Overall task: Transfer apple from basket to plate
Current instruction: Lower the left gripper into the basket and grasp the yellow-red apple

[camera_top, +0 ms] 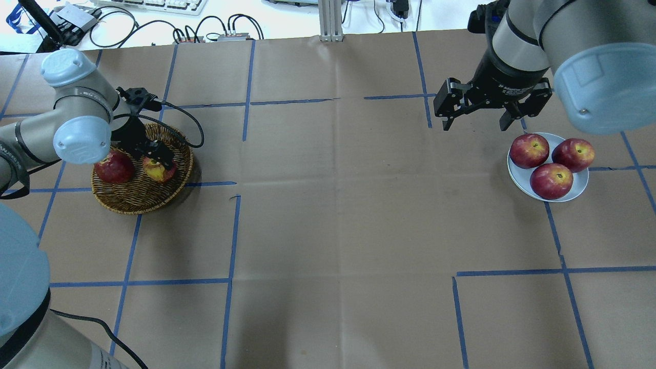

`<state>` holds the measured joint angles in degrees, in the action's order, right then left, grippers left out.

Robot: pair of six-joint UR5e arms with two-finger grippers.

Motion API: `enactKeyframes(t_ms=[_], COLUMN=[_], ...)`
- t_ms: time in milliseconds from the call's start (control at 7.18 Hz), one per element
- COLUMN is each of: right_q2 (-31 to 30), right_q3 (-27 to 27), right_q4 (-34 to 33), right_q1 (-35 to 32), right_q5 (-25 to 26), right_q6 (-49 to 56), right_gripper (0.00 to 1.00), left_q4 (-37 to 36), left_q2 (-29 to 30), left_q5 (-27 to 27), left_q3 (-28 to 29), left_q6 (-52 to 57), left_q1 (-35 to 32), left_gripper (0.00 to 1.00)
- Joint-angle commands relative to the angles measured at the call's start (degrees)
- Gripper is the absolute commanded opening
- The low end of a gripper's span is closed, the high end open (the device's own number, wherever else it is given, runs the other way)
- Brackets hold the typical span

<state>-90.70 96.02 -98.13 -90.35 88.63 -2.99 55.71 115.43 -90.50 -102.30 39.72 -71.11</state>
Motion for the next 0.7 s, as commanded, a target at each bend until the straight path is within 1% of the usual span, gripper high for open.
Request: enactKeyframes(t_ms=[0, 279, 418, 557], right_q2=[0.1, 0.0, 0.0, 0.0], right_q3=[0.0, 0.0, 0.0, 0.0], right_q4=[0.0, 0.0, 0.0, 0.0], right_q1=[0.0, 0.0, 0.0, 0.0], right_q5=[0.0, 0.0, 0.0, 0.0], right_q6=[0.0, 0.0, 0.0, 0.0], right_gripper=[1.0, 1.0, 1.0, 1.0], left_q4=[-0.3, -0.3, -0.3, 0.0], left_q2=[0.1, -0.3, -0.8, -2.4], left_q5=[0.1, 0.1, -0.1, -0.3], left_q3=[-0.9, -0.9, -0.7, -0.5], left_q6=[-0.1, -0.1, -0.3, -2.3], left_q1=[0.0, -0.3, -1.0, -1.7], left_gripper=[0.93, 0.6, 0.54, 0.54])
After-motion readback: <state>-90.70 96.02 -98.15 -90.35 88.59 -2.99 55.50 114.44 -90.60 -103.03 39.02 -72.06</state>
